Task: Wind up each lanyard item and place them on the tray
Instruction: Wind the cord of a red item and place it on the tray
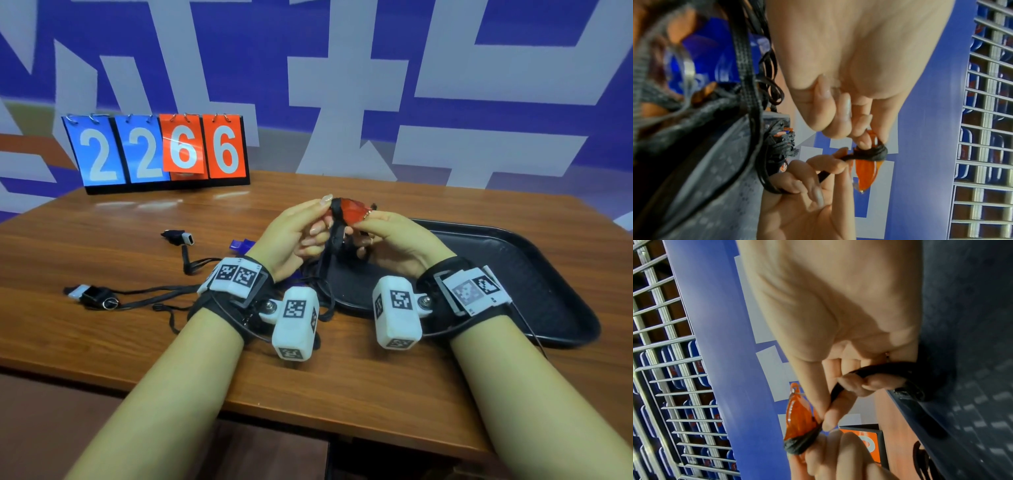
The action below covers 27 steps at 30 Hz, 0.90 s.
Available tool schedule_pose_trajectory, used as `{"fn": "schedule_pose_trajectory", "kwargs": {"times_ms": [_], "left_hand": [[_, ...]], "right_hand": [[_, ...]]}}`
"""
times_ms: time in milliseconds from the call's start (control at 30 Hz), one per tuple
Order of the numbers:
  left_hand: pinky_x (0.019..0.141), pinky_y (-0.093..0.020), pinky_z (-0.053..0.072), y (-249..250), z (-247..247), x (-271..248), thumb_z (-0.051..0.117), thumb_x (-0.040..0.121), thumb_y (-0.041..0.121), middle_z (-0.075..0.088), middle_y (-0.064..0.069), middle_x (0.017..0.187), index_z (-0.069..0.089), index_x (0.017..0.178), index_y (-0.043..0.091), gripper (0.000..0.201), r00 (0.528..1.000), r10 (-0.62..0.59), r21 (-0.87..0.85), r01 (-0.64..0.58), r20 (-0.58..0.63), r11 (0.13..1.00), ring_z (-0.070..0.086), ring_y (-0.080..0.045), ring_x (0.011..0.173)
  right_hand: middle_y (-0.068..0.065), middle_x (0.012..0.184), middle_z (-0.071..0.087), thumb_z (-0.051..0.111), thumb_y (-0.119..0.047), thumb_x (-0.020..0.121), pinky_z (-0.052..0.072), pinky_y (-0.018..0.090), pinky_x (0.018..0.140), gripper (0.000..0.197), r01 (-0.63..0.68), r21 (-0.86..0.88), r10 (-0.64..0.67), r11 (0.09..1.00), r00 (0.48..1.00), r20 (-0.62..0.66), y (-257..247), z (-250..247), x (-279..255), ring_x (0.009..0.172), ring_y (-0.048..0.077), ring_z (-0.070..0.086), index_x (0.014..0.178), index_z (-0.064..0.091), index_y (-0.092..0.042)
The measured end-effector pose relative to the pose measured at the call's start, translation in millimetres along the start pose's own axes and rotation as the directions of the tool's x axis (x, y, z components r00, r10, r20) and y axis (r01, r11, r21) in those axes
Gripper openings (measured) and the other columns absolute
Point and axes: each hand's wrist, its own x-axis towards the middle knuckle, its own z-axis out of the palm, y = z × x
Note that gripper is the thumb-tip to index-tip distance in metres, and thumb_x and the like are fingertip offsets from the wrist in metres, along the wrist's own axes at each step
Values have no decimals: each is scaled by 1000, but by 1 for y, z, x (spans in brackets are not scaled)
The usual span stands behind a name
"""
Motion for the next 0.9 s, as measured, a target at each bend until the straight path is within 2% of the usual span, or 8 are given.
{"fn": "schedule_pose_trajectory", "kwargs": {"times_ms": [200, 300, 433, 567, 633, 700, 800, 900], "left_hand": [[41, -19, 8, 1, -5, -1, 48, 102, 23, 22, 1, 60, 57, 63, 17, 40, 997, -50, 113, 44, 52, 993, 21, -4, 44], [40, -17, 10, 1, -4, -2, 50, 101, 24, 22, 2, 59, 54, 67, 16, 35, 993, -92, 245, 72, 71, 967, 19, -4, 44], [38, -15, 14, 1, -1, -3, 48, 102, 24, 28, 4, 57, 51, 72, 14, 33, 990, -114, 382, 75, 83, 921, 20, -4, 44], [37, -13, 18, 3, -3, -3, 49, 102, 25, 35, 6, 57, 55, 86, 6, 26, 993, -93, 408, 58, 67, 911, 24, -3, 43], [37, -14, 17, 3, -3, -3, 49, 102, 25, 32, 6, 55, 53, 81, 6, 29, 997, -69, 401, 46, 43, 915, 23, -3, 43], [36, -14, 18, 3, -3, -2, 49, 103, 25, 28, 5, 53, 52, 73, 10, 33, 999, -43, 380, 35, 13, 924, 22, -4, 42], [36, -15, 17, 1, -3, 0, 50, 103, 25, 32, 5, 50, 54, 72, 10, 34, 999, 12, 344, 0, -32, 939, 24, -4, 40], [38, -17, 14, -1, -2, 2, 51, 103, 26, 37, 4, 51, 55, 72, 9, 35, 994, 67, 334, -35, -86, 942, 26, -5, 39]], "right_hand": [[-2, 76, 56, 65, -16, 91, 35, 18, 53, 14, 28, 59, -21, 998, 991, -130, 0, -5, 2, 60, 8, 42, 102, 68, -9], [0, 76, 61, 66, -16, 91, 33, 19, 54, 8, 91, 13, -88, 996, 984, -153, -2, -4, 1, 61, 9, 49, 95, 68, -10], [-2, 72, 63, 65, -13, 91, 31, 15, 49, 6, 184, -119, -203, 976, 964, -172, -5, 0, -3, 48, 3, 46, 87, 69, -11], [3, 74, 63, 63, -9, 93, 44, 14, 51, 10, 248, -188, -278, 950, 949, -151, -10, 7, -10, 47, 1, 51, 95, 69, -3], [8, 76, 66, 64, -9, 92, 53, 21, 63, 12, 279, -223, -312, 934, 941, -130, -12, 8, -11, 54, 6, 57, 96, 70, 0], [7, 78, 70, 65, -11, 92, 52, 26, 69, 14, 302, -265, -343, 916, 932, -121, -12, 9, -12, 62, 11, 60, 98, 72, 0], [5, 76, 71, 61, -6, 94, 46, 14, 53, 17, 330, -261, -377, 907, 913, -155, -12, 10, -11, 60, 6, 65, 104, 68, 5], [2, 74, 74, 64, -8, 92, 36, 17, 49, 8, 343, -278, -404, 897, 893, -201, -11, 13, -9, 58, 11, 61, 97, 68, -3]]}}
